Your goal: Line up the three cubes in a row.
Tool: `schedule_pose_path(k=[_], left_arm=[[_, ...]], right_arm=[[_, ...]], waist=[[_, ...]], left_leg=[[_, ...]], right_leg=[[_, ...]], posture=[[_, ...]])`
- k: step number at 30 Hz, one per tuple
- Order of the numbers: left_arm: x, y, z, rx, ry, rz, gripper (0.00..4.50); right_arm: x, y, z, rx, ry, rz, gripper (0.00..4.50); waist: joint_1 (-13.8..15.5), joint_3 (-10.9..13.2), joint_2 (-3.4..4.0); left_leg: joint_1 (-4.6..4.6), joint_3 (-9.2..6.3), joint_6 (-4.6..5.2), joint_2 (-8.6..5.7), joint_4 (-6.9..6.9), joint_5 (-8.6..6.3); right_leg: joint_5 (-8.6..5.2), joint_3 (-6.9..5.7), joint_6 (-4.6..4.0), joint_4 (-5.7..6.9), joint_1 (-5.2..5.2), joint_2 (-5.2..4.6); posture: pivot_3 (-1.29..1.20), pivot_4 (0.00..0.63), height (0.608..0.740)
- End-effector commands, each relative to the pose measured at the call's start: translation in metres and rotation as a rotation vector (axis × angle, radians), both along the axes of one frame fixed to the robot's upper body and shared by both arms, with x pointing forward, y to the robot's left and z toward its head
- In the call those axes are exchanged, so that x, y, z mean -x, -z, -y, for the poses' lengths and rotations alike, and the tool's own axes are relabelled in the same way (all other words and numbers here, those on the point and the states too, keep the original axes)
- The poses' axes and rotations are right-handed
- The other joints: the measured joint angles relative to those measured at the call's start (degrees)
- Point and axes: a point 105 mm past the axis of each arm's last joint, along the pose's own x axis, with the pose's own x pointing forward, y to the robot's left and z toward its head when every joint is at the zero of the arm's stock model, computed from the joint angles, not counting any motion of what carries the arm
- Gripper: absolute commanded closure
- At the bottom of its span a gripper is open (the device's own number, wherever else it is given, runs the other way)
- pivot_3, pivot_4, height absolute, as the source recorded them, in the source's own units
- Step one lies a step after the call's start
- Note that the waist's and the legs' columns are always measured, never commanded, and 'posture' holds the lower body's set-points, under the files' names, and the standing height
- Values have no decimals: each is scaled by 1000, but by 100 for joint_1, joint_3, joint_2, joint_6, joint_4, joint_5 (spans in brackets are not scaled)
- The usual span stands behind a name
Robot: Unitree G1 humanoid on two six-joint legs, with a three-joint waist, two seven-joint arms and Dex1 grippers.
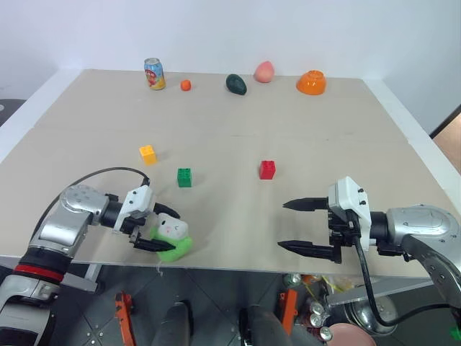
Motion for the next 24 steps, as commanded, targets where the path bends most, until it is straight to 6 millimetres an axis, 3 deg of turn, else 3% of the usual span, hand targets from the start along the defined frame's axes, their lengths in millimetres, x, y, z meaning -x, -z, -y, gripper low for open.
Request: schedule_pose_path(k=[1, 9, 13, 17, 21, 22, 24], left_arm=[[-3, 2, -1, -11, 5, 2, 1773], [-12, -17, 5, 118, -55, -10, 4460], [-24, -33, 1, 181, -167, 23, 4485], [-37, -76, -15, 334, -349, 65, 4485], [-46, -153, -64, 643, -641, 114, 4485], [-49, -164, -80, 689, -736, 132, 4485], [-57, -166, -115, 684, -941, 191, 4485]], right_arm=[[3, -4, -6, -1, -23, 39, 0], [2, 2, -9, 5, -24, 37, 0], [-2, 3, -10, 5, -32, 35, 0], [-5, 5, -11, 1, -48, 27, 0], [-12, 8, -15, -3, -88, 14, 0], [-15, 9, -17, -3, -98, 14, 0], [-20, 9, -20, -8, -113, 14, 0]], waist=[[0, 0, 0], [-1, 0, 1], [-1, 0, 0], [-3, 2, -3], [-17, 14, -23], [-30, 15, -25], [-47, 15, -24]], left_leg=[[0, 1, 0, 0, 0, 0], [-1, 0, 2, 1, 23, 1], [-1, 3, 3, 2, 25, 2], [-5, 2, 3, 10, 24, 2], [-7, 0, 3, 28, 24, 2], [-7, 1, 3, 36, 24, 2], [-3, 1, 3, 47, 23, 2]], right_leg=[[1, 0, 0, 0, 0, 0], [12, 3, 10, 3, 8, 1], [15, 5, 12, 3, 7, 1], [16, 4, 11, 3, 3, 10], [17, 4, 9, 3, 0, 28], [19, 5, 6, 3, -1, 36], [23, 8, 2, 3, -2, 52]], posture=[[0, 150, 738], [0, 150, 738], [0, 150, 738], [0, 150, 738], [0, 150, 738], [0, 150, 738], [0, 150, 738]])
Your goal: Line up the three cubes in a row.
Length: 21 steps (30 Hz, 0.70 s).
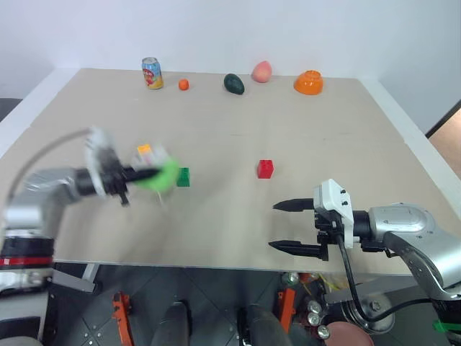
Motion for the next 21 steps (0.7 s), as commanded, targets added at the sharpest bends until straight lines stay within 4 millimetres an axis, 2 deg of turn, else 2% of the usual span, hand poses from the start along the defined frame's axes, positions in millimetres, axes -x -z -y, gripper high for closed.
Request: schedule_pose_path(k=[1, 2, 4, 6, 9, 12, 15, 18, 19, 21], left_arm=[[-6, -11, -55, 30, -315, 6, 4485], [-10, -4, -74, 27, -435, -29, 4485], [-15, 23, -114, -50, -712, -123, 4485], [-12, 50, -141, -144, -912, -197, 4485], [-4, 81, -156, -212, -1030, -257, 4485], [-3, 95, -165, -206, -1123, -293, 4485], [-7, 91, -166, -144, -1151, -263, 3280], [-14, 74, -171, -75, -1216, -210, 2272], [-15, 68, -174, -69, -1247, -186, 1794], [-18, 56, -176, -34, -1286, -149, 1191]], right_arm=[[-6, -5, -5, -6, -40, 31, 0], [-8, -5, -7, -10, -47, 34, 0], [-11, -5, -11, -19, -60, 35, 0], [-12, -4, -14, -25, -74, 36, 0], [-12, -2, -16, -24, -86, 33, 0], [-12, -2, -16, -21, -90, 36, 0], [-13, -4, -16, -25, -84, 42, 0], [-11, -5, -15, -29, -79, 44, 0], [-10, -4, -15, -29, -77, 42, 0], [-9, -3, -14, -28, -70, 39, 0]], waist=[[-8, -3, 5], [-4, -5, 9], [12, -5, 10], [12, -4, 6], [21, -1, -22], [78, -7, -48], [106, -14, -61], [136, -19, -73], [144, -21, -77], [163, -22, -79]], left_leg=[[9, 3, 0, 2, -4, 0], [21, 8, 0, 4, -12, 0], [24, 7, 0, 8, -14, 0], [26, 13, 0, 13, -14, 0], [20, 28, -5, 17, -13, -1], [15, 42, -12, 17, -9, -1], [18, 64, -15, 18, -2, -1], [20, 80, -18, 22, 1, 2], [20, 84, -19, 25, 2, 2], [23, 88, -20, 28, 3, 3]], right_leg=[[1, 4, -1, 0, 2, 4], [1, 11, -2, 1, 6, 8], [2, 22, 1, 6, 5, 21], [10, 33, 8, 11, 2, 28], [17, 47, 14, 11, -9, 31], [16, 54, 8, 10, -10, 24], [20, 64, -3, 10, -11, 16], [34, 64, -4, 9, -12, 9], [42, 64, -6, 8, -15, 10], [47, 65, -9, 8, -17, 11]], posture=[[0, 150, 738], [0, 150, 738], [0, 150, 738], [0, 150, 738], [0, 150, 738], [0, 150, 738], [0, 150, 738], [0, 150, 738], [0, 150, 738], [0, 150, 738]])
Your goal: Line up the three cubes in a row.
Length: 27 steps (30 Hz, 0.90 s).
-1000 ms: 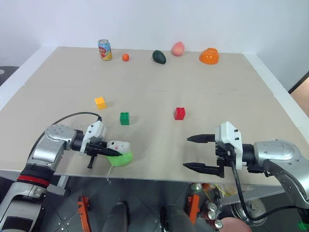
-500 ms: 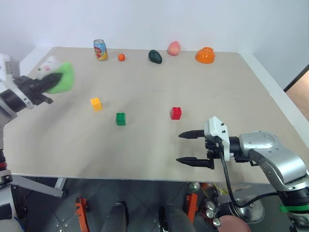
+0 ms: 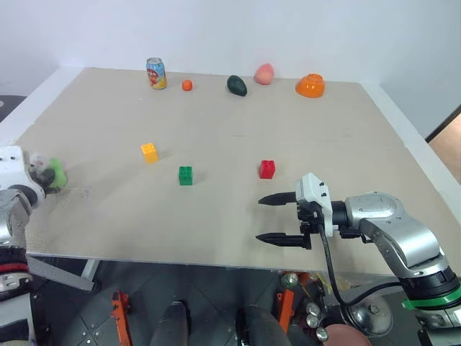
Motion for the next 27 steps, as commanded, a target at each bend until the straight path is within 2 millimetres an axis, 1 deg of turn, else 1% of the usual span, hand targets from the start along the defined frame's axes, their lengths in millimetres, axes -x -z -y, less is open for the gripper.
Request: schedule_pose_path(k=[1, 3, 4, 6, 9, 11, 12, 15, 16, 17, 18, 19, 20, 21, 23, 25, 27], left_arm=[[0, -37, -13, -26, -106, 136, 890], [-1, -46, -14, -23, -144, 179, 162], [-1, -49, -14, -19, -155, 196, 25], [-2, -51, -13, -8, -167, 216, 25], [-5, -52, -6, -10, -147, 222, 25], [-9, -54, 3, -19, -108, 234, 25], [-11, -59, 10, -25, -81, 261, 25], [-22, -80, 56, -19, 120, 371, 25], [-24, -87, 77, -31, 219, 408, 25], [-25, -91, 103, -32, 346, 438, 25], [-23, -92, 133, -28, 500, 452, 25], [-14, -91, 173, -61, 719, 464, 25], [2, -86, 209, -77, 936, 458, 25], [19, -80, 236, -87, 1113, 446, 25], [48, -68, 268, -81, 1375, 406, 25], [65, -57, 283, -83, 1530, 353, 25], [74, -45, 293, -110, 1642, 287, 25]], right_arm=[[5, -9, 1, -10, -3, 35, 0], [5, -9, 3, -12, 6, 34, 0], [6, -9, 3, -14, 8, 33, 0], [6, -9, 3, -15, 11, 32, 0], [6, -9, 3, -15, 14, 32, 0], [5, -10, 4, -15, 15, 32, 0], [5, -10, 4, -16, 16, 32, 0], [3, -10, 5, -14, 24, 35, 0], [2, -10, 6, -13, 33, 39, 0], [-1, -10, 7, -16, 52, 44, 0], [-5, -10, 9, -20, 83, 54, 0], [-12, -11, 12, -26, 138, 72, 0], [-20, -12, 17, -33, 204, 93, 0], [-25, -13, 21, -43, 262, 102, 0], [-32, -15, 28, -49, 355, 129, 0], [-37, -16, 34, -52, 444, 138, 0], [-40, -17, 40, -69, 547, 137, 0]], waist=[[5, -1, -1], [7, -1, -2], [7, -1, -2], [7, -1, -2], [6, -1, -3], [7, -1, -4], [9, -1, -4], [11, -1, -5], [15, -2, -6], [22, -2, -6], [23, -2, -7], [21, -3, -7], [20, -3, -7], [19, -3, -7], [17, -2, -5], [5, -2, -5], [7, -1, -5]], left_leg=[[1, 3, 0, 1, 0, 0], [1, 6, -1, 4, 0, 1], [1, 9, -1, 4, 0, 1], [3, 16, -1, 6, -1, 1], [4, 23, -1, 9, -1, 1], [3, 23, -1, 10, -1, 1], [3, 23, -1, 10, -1, 1], [2, 30, -2, 10, 2, 1], [0, 33, -3, 11, 4, 2], [0, 35, -3, 11, 6, 3], [-2, 38, -4, 10, 8, 3], [-2, 42, -4, 11, 9, 3], [-2, 51, -4, 11, 8, 3], [-1, 55, -4, 10, 7, 3], [1, 73, -2, 11, 6, 1], [-1, 81, 1, 15, 3, -1], [0, 84, 5, 39, 3, -2]], right_leg=[[2, 1, 0, 0, 0, 0], [2, 3, 1, 0, -1, 3], [3, 5, 2, -1, -2, 3], [4, 10, 4, -1, -3, 4], [13, 15, 22, -1, -4, 8], [13, 14, 21, -2, -5, 9], [13, 15, 20, -2, -5, 9], [10, 19, 10, -5, -3, 7], [10, 19, 11, -5, -2, 6], [12, 21, 12, -7, 0, 5], [13, 21, 14, -8, 2, 4], [13, 25, 14, -10, 2, 3], [14, 31, 14, -13, 2, 0], [14, 34, 15, -15, 2, -4], [17, 52, 11, -17, -2, -4], [17, 62, 10, -16, -14, 3], [16, 69, 7, -16, -20, 32]], posture=[[0, 150, 738], [0, 150, 738], [0, 150, 738], [0, 150, 738], [0, 150, 738], [0, 150, 738], [0, 150, 738], [0, 150, 738], [0, 150, 738], [0, 150, 738], [0, 150, 738], [0, 150, 738], [0, 150, 738], [0, 150, 738], [0, 150, 738], [0, 150, 738], [0, 150, 738]])
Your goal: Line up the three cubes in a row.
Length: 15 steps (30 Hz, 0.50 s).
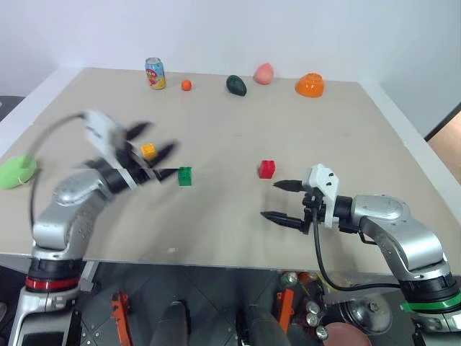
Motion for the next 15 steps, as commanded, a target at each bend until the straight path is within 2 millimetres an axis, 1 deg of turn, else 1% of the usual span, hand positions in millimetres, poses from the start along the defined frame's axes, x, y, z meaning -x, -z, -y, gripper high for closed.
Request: schedule_pose_path(k=[1, 2, 5, 7, 9, 12, 15], left_arm=[[21, 6, 15, -127, 197, 30, 25], [23, 11, 17, -160, 230, 27, 25], [25, 25, 22, -261, 316, 35, 25], [22, 33, 21, -324, 350, 52, 25], [17, 39, 19, -358, 358, 74, 25], [9, 45, 14, -388, 357, 92, 25], [4, 47, 11, -401, 348, 113, 25]], right_arm=[[-5, -11, 11, -41, 185, 38, 0], [-5, -9, 11, -55, 224, 30, 0], [-2, 0, 1, -91, 309, -1, 0], [3, 8, -15, -73, 308, -7, 0], [4, 13, -24, -77, 315, -22, 0], [-7, 16, -24, -55, 378, -9, 0], [-26, 14, -10, -27, 477, 27, 0]], waist=[[0, -1, 2], [0, -3, 8], [1, -6, 13], [2, -6, 14], [1, -6, 14], [1, -6, 14], [1, -6, 14]], left_leg=[[0, -2, 1, 8, 1, 0], [2, -3, 1, 18, 0, 1], [4, -2, 1, 27, 2, 1], [0, -1, 2, 28, 5, 1], [-3, 5, 2, 28, 6, 2], [-11, 16, 3, 28, 7, 2], [-21, 25, 4, 29, 7, 2]], right_leg=[[0, 2, -4, 1, -1, 12], [2, 6, -9, 1, -3, 25], [5, 11, -14, 2, -4, 35], [6, 14, -16, 2, -7, 37], [7, 21, -15, 2, -12, 36], [8, 30, -14, 2, -22, 34], [11, 38, -13, 2, -36, 34]], posture=[[0, 150, 738], [0, 150, 738], [0, 150, 738], [0, 150, 738], [0, 150, 738], [0, 150, 738], [0, 150, 738]])
